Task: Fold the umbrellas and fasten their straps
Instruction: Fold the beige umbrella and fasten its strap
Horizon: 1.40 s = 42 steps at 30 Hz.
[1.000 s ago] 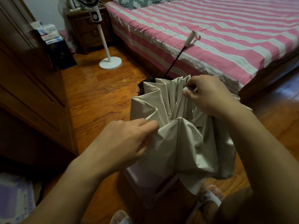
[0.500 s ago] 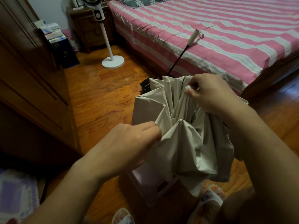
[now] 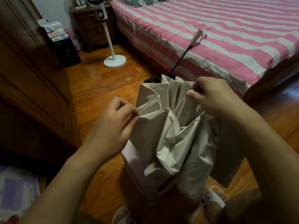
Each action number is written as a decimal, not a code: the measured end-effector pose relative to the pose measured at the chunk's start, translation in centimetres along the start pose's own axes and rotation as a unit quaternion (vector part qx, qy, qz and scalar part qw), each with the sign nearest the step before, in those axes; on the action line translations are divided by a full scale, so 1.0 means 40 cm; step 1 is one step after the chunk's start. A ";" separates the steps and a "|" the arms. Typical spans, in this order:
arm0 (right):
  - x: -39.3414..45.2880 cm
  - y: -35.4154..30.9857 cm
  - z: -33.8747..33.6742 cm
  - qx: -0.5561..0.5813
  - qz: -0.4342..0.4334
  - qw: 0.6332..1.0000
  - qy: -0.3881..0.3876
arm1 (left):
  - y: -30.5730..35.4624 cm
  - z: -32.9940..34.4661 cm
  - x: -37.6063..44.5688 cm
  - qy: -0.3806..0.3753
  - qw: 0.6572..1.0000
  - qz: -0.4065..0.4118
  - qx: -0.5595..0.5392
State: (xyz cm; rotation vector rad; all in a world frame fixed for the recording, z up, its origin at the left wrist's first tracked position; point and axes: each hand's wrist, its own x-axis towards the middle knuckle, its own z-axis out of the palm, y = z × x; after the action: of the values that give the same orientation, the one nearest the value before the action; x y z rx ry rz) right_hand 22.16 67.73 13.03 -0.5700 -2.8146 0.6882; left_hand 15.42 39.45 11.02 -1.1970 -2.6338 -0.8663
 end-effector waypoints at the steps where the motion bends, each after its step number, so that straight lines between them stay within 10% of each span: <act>1: -0.002 -0.005 -0.007 0.000 -0.005 1.000 0.004 | -0.006 0.002 0.002 -0.010 1.000 0.002 -0.001; 13: 0.008 -0.005 -0.008 -0.026 -0.037 0.999 0.030 | -0.028 0.053 -0.003 -0.133 0.991 0.002 0.024; 37: 0.015 -0.005 0.000 -0.042 -0.033 0.998 0.041 | -0.008 0.065 0.003 -0.025 0.999 -0.041 0.014; 42: 0.014 0.002 -0.004 -0.042 -0.037 0.997 0.049 | 0.001 0.053 0.016 -0.013 0.983 -0.160 -0.088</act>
State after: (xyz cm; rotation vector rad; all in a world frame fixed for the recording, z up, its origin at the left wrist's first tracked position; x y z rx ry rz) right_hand 21.73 68.08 13.19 -0.4976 -2.7678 0.5158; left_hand 15.25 41.03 9.50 -0.8288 -2.8694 -1.1632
